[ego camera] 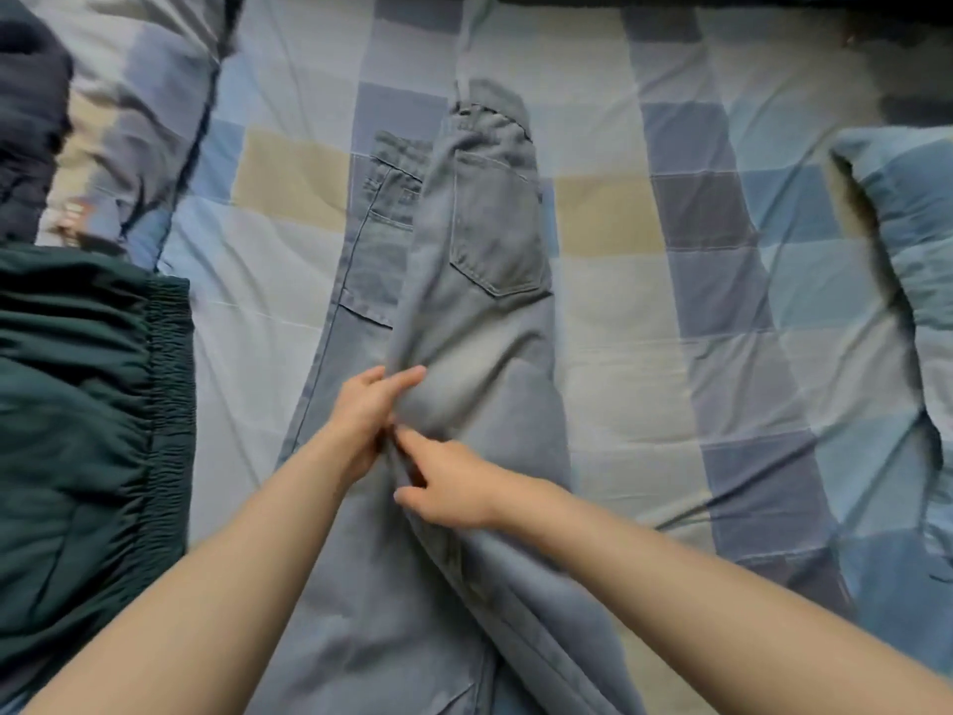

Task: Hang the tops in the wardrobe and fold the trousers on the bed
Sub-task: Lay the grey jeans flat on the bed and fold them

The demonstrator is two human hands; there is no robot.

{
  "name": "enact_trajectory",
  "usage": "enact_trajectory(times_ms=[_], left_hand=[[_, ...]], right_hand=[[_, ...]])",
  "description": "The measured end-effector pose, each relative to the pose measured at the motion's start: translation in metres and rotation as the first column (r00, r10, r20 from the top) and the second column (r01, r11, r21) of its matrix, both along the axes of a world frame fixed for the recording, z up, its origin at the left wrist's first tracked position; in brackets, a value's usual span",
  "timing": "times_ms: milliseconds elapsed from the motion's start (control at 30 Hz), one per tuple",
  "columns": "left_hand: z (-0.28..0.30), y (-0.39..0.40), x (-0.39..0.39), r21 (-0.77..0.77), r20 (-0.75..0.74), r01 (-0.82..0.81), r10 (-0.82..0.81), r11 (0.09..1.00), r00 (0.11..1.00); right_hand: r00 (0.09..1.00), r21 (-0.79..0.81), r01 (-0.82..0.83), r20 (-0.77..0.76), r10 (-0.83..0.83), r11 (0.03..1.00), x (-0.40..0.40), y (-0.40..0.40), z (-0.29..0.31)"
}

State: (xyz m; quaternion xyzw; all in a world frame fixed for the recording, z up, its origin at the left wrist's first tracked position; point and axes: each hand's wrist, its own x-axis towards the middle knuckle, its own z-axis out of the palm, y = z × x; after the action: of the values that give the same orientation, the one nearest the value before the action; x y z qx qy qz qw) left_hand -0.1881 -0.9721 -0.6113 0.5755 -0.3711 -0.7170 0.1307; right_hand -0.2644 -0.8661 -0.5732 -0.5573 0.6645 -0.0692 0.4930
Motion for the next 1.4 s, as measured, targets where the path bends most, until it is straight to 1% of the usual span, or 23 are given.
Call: enact_trajectory(times_ms=[33,100,200,267,333,433,533,633,733,833,967,1000,1033,1067,1100,1133,1167,1200,1267,1300,1333,1367,1400], left_hand=[[-0.010,-0.002,0.014,-0.084,0.088,0.029,-0.022,0.996,0.996],[-0.027,-0.003,0.036,-0.201,0.220,0.082,-0.037,0.976,0.975],[-0.046,-0.008,0.053,-0.263,0.248,0.087,-0.020,0.961,0.969],[-0.052,-0.008,0.055,-0.288,0.267,0.122,-0.043,0.950,0.963],[-0.056,-0.007,0.055,-0.298,0.275,0.143,-0.058,0.944,0.960],[-0.055,-0.008,0.059,-0.294,0.216,0.129,-0.066,0.947,0.974],[-0.047,-0.016,0.064,-0.292,0.194,0.152,-0.097,0.944,0.976],[-0.039,-0.031,0.074,-0.288,0.172,0.129,-0.081,0.949,0.982],[-0.032,-0.056,0.085,-0.265,0.118,-0.007,0.040,0.964,0.992],[-0.032,-0.079,0.096,-0.263,0.150,-0.049,0.091,0.963,0.985],[-0.055,-0.075,0.113,-0.212,0.281,0.016,0.045,0.977,0.959],[-0.061,-0.072,0.115,-0.199,0.290,0.008,0.051,0.980,0.956],[-0.064,-0.069,0.116,-0.184,0.286,-0.015,0.069,0.983,0.956],[-0.066,-0.068,0.116,-0.177,0.282,-0.038,0.088,0.983,0.955],[-0.068,-0.067,0.116,-0.180,0.283,-0.048,0.099,0.982,0.954],[-0.068,-0.068,0.115,-0.189,0.292,-0.048,0.102,0.981,0.951],[-0.068,-0.067,0.114,-0.198,0.307,-0.044,0.105,0.979,0.946],[-0.067,-0.066,0.113,-0.206,0.327,-0.037,0.104,0.978,0.939],[-0.063,-0.064,0.112,-0.227,0.355,-0.017,0.099,0.974,0.930],[-0.062,-0.063,0.112,-0.242,0.354,-0.005,0.093,0.970,0.931],[-0.059,-0.061,0.112,-0.255,0.349,0.003,0.089,0.967,0.933],[-0.058,-0.060,0.113,-0.267,0.336,0.008,0.085,0.964,0.938],[-0.056,-0.059,0.113,-0.276,0.314,0.010,0.080,0.961,0.946]], right_hand=[[0.998,0.053,-0.056,-0.018,0.057,0.997,0.009,-0.008,-0.001],[0.993,-0.008,-0.043,-0.112,0.042,0.999,0.005,-0.028,-0.004],[0.935,-0.207,0.047,-0.335,-0.116,0.977,-0.025,-0.073,-0.009],[0.903,-0.307,-0.016,-0.413,-0.118,0.952,-0.043,-0.106,-0.012],[0.858,-0.282,-0.162,-0.514,-0.006,0.946,-0.051,-0.137,-0.013],[0.720,-0.121,-0.358,-0.667,0.190,0.926,-0.053,-0.173,-0.023],[0.632,-0.026,-0.434,-0.721,0.284,0.900,-0.050,-0.187,-0.032],[0.671,-0.154,-0.384,-0.724,0.161,0.910,-0.048,-0.199,-0.033],[0.727,-0.327,-0.282,-0.687,-0.022,0.902,-0.038,-0.212,-0.026],[0.750,-0.447,-0.212,-0.644,-0.148,0.869,-0.025,-0.220,-0.030],[0.849,-0.282,-0.219,-0.527,0.040,0.934,-0.028,-0.226,-0.045],[0.876,-0.273,-0.192,-0.481,0.040,0.943,-0.032,-0.226,-0.047],[0.899,-0.313,-0.144,-0.438,-0.008,0.939,-0.036,-0.224,-0.048],[0.911,-0.396,-0.064,-0.397,-0.107,0.916,-0.041,-0.218,-0.048],[0.905,-0.503,0.052,-0.341,-0.254,0.862,-0.048,-0.209,-0.047],[0.864,-0.606,0.188,-0.272,-0.424,0.773,-0.058,-0.197,-0.046],[0.782,-0.673,0.321,-0.208,-0.587,0.667,-0.069,-0.180,-0.048],[0.671,-0.701,0.443,-0.155,-0.725,0.560,-0.082,-0.160,-0.049],[0.444,-0.641,0.651,-0.111,-0.889,0.406,-0.106,-0.111,-0.056],[0.348,-0.577,0.736,-0.126,-0.929,0.354,-0.115,-0.087,-0.060],[0.285,-0.505,0.797,-0.169,-0.943,0.331,-0.120,-0.063,-0.065],[0.263,-0.443,0.832,-0.214,-0.941,0.333,-0.120,-0.043,-0.069],[0.277,-0.395,0.849,-0.236,-0.931,0.352,-0.118,-0.026,-0.069]])
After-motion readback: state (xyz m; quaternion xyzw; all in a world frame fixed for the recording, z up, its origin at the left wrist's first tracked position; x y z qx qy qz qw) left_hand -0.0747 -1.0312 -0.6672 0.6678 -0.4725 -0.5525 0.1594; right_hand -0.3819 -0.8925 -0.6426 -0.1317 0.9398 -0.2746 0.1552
